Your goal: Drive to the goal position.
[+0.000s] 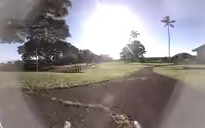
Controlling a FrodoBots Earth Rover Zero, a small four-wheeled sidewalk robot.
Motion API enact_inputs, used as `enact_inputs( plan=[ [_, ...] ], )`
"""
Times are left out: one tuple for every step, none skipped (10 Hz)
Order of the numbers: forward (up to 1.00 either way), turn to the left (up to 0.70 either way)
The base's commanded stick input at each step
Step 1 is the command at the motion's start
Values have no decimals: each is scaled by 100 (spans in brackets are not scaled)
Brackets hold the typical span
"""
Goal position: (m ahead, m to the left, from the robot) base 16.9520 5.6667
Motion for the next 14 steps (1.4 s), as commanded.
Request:
enact_inputs(
  plan=[
    [70,0],
    [70,0],
    [70,0],
    [70,0],
    [70,0],
    [70,0],
    [70,0],
    [70,0],
    [70,0],
    [70,0],
    [70,0],
    [70,0],
    [70,0],
    [70,0]
  ],
)
